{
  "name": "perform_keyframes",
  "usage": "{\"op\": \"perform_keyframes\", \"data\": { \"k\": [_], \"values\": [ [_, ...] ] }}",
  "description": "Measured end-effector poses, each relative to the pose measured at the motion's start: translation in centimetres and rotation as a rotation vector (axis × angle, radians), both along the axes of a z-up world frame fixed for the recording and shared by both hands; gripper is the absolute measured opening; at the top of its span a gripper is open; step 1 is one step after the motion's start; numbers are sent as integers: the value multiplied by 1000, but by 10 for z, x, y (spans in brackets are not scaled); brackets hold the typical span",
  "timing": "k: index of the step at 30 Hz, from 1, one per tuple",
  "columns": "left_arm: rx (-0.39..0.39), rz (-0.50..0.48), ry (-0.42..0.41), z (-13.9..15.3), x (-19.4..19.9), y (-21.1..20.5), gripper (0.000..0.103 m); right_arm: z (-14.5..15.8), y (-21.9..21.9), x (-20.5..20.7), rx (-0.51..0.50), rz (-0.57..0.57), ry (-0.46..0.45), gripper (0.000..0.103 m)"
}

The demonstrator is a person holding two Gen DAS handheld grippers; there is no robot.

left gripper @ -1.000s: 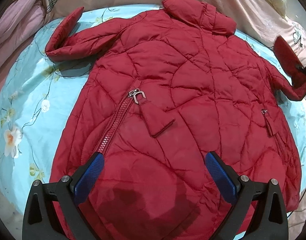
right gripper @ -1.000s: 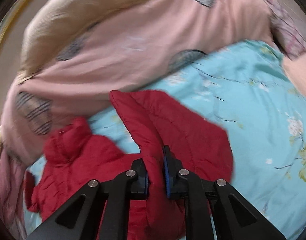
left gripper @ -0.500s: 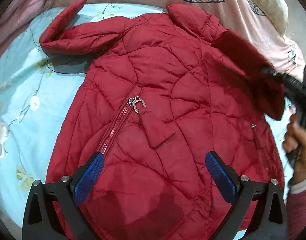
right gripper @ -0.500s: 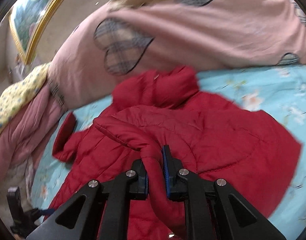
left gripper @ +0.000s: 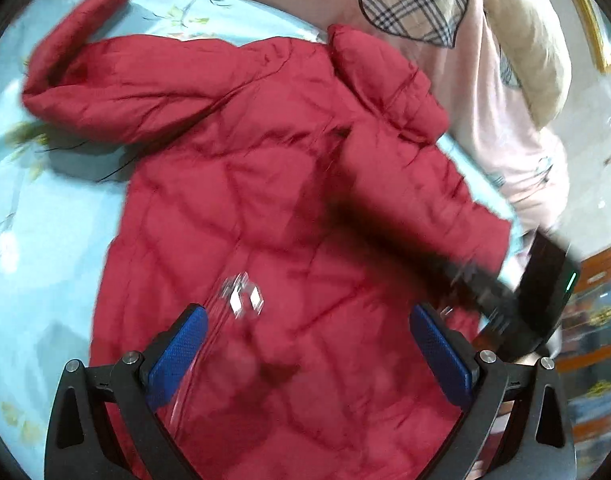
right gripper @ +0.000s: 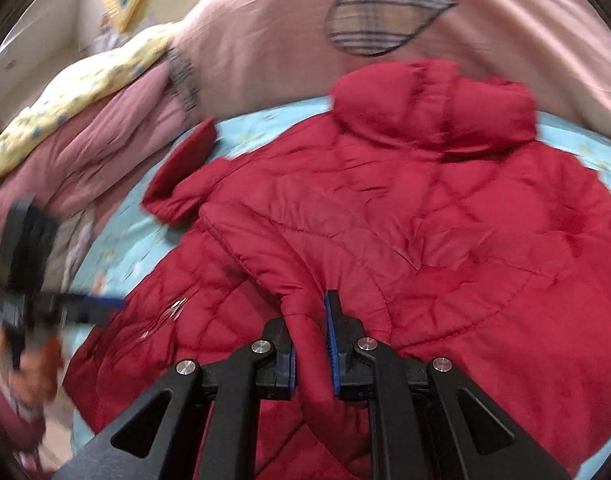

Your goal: Fold large clothes

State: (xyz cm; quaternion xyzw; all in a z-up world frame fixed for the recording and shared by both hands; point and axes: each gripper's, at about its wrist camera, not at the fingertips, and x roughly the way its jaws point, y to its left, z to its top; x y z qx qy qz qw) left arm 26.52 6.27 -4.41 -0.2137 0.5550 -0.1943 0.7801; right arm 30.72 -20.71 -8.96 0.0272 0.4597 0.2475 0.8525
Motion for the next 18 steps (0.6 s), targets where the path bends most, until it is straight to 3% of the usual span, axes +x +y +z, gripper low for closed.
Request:
{"op": "perform_keyframes", "data": {
  "k": [5,10,13,14,15,18],
  "values": [
    [-13,-34,29,-18,57,-12,101,-7,15,-6,-72,52,-7,12],
    [-65,-58,101,-50,95,-34,87,-5,15,-5,-45,49,-14,13],
    [-85,-52,114,-59,113,-41,63,-5,16,-8,-56,59,-15,16],
    [-99,-58,115,-61,116,-44,40,-5,17,-8,-61,60,-17,16],
    [-111,-61,117,-64,120,-45,27,-5,16,-10,-66,57,-20,16],
    [-129,-45,77,-61,124,-44,15,-4,11,-11,-50,39,-7,19]
  ]
}}
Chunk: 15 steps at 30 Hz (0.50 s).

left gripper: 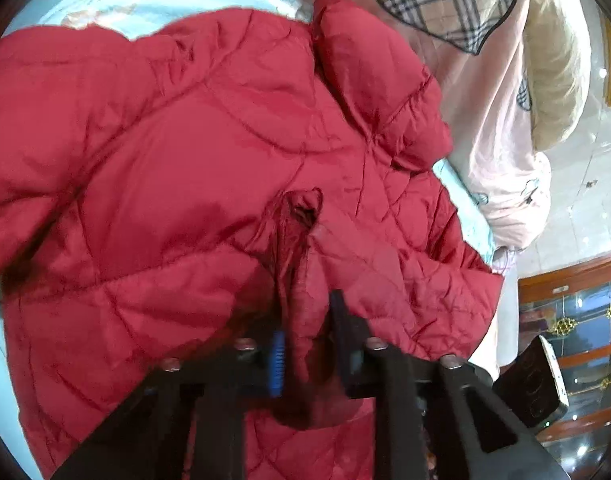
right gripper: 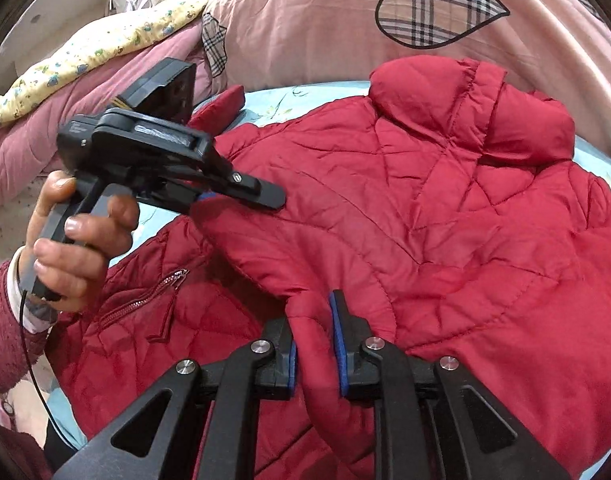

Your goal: Fold large clothes

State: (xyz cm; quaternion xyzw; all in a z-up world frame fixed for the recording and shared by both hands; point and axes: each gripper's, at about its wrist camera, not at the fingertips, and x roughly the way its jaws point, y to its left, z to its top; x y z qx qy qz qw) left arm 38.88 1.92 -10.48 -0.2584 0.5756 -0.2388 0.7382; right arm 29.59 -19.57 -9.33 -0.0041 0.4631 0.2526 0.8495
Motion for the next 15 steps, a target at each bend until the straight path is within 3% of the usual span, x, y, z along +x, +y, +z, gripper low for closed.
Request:
{"op": "perform_keyframes", "data": {
  "k": [4,8,13,15],
  "values": [
    [165,72,-130,18,-10,15,13,10,-19,-10,73,-42,13,45],
    [302,128,-228,28,-13,26,12,27,-49,-19,145,-136,-27,46],
    [497,208,-331,30,-9,12,13,38,-88,-11,117,-351,-82,48],
    [509,221,-333,25,-6,3,13,38,-103,-6,107,-425,-74,48]
  ]
}}
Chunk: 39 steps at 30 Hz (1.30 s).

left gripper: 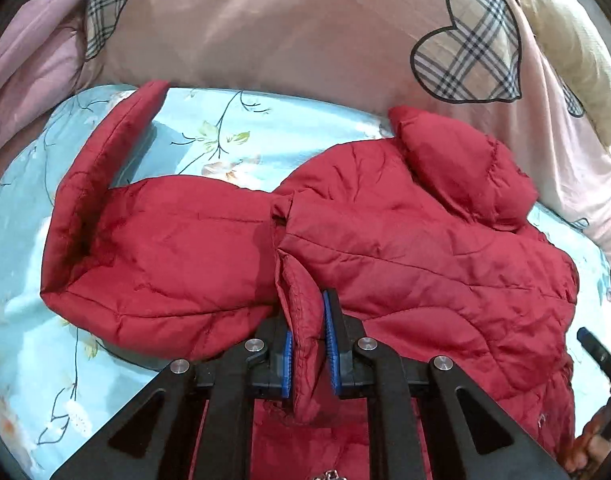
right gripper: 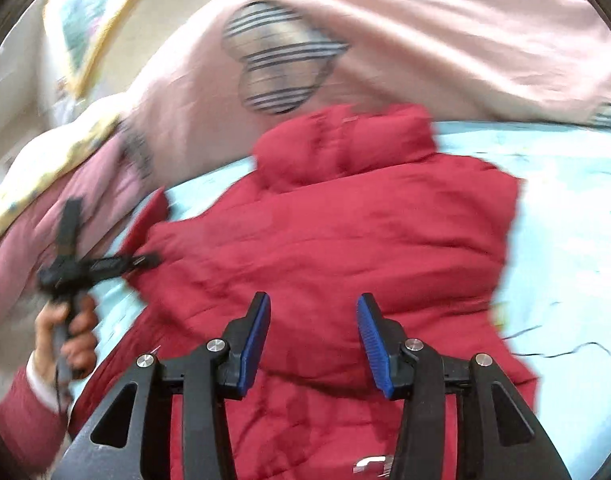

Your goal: Fold large clothes

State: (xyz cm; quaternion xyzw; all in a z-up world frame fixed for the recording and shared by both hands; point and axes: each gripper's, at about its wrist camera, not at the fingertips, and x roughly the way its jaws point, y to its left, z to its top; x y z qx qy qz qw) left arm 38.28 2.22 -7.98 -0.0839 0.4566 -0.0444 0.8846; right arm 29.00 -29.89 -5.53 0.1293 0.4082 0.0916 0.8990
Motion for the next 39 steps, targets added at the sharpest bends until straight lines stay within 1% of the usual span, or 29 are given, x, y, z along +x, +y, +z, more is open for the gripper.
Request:
{"op": "perform_keyframes", "data": {
  "k": [3,6,10,12,13,15,18,19,22,23,24,26,27,29,31,32,33,35,37,38,39],
  "values": [
    [14,34,7,-6,-3,-1,13,2,-9,8,-28,-42,0,48],
    [36,41,32,-12,1,-10,13,-2,-3,18,-53,-28,2,48],
    [59,12,21,-12,2,-14,15,-23,3,44,-140,-53,61,48],
    [36,-8,14,-8,1,-11,18,-42,-1,57,-177,-78,124,48],
    [19,-15,9,-7,-1,-10,21,-52,-4,62,-183,-91,158,48],
    [3,-22,-13,1,-6,-7,24,-66,-11,67,-180,-111,194,48],
    [29,-17,-69,16,-18,-7,24,-69,-16,68,-191,-134,204,48],
    [21,-20,-85,21,-22,-7,24,-69,-16,68,-202,-137,205,48],
    [-42,-75,-120,31,-34,-17,24,-71,-21,66,-212,-148,210,48],
    [-70,-116,-117,30,-33,-27,24,-71,-23,65,-211,-152,211,48],
    [-83,-137,-113,31,-36,-30,24,-72,-25,64,-210,-155,211,48],
    [-59,-168,-96,22,-32,-45,24,-74,-25,65,-219,-156,211,48],
    [-28,-174,-78,13,-27,-53,24,-74,-24,65,-227,-153,209,48],
    [5,-179,-20,-10,-15,-60,24,-76,-24,65,-232,-152,208,48],
    [30,-160,22,-30,-1,-58,24,-77,-26,64,-227,-149,205,48],
    [28,-153,34,-35,4,-55,24,-77,-22,64,-228,-148,206,48],
    [3,-153,49,-43,10,-51,24,-77,-22,64,-225,-147,206,48],
    [-25,-148,51,-45,14,-44,23,-75,-22,62,-220,-156,211,48],
    [-6,-146,53,-47,16,-45,23,-66,-16,57,-238,-164,210,48],
    [11,-148,50,-46,14,-47,23,-58,-10,55,-250,-165,198,48],
    [29,-148,46,-47,14,-50,23,-50,-3,51,-255,-156,170,51]
  ]
}}
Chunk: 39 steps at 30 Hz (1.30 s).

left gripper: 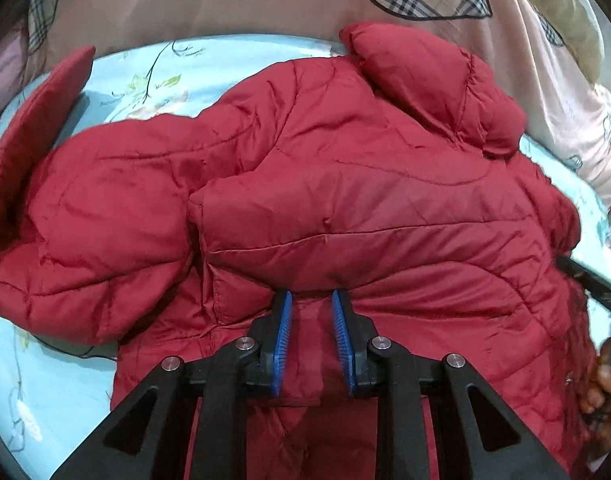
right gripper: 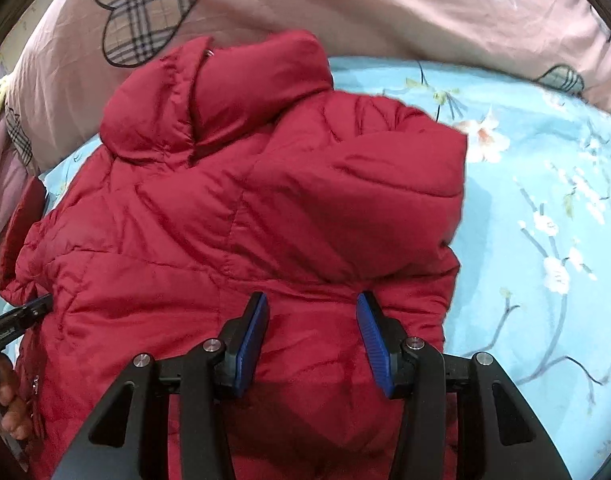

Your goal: Fold large clothes

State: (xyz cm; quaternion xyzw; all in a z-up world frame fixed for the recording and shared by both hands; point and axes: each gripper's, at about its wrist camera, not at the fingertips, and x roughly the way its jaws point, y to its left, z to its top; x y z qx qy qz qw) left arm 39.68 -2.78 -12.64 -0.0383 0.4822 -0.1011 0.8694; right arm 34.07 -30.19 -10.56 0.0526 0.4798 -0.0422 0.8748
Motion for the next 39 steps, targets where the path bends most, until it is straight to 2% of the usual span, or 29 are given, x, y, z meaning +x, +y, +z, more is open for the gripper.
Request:
{"op": "perform_keyframes", "data": {
  "k": [2,3,6,9,11,22,31,39],
  "values": [
    [14,5,-5,-2,0,-4,23,13,18,-7,1,50,-44,51],
    [18,5,-6,-2,-2,-4,23,15,26,-8,-4,71,-49,54],
    [8,-4,1,-3,-7,-4,23,3,46,-3,-47,117,5,58],
    [-14,-9,13,-1,-9,5,23,-22,40,3,-73,93,68,58],
    [-25,-7,19,-2,-9,7,23,-31,32,5,-44,77,76,58],
    [-27,-16,27,-3,-8,10,23,-36,37,12,-70,76,82,58],
    [-7,17,-24,24,-36,29,24,-3,35,-23,18,45,15,59],
    [-13,65,-77,46,-60,61,24,21,44,-50,76,90,-33,60]
  ]
}}
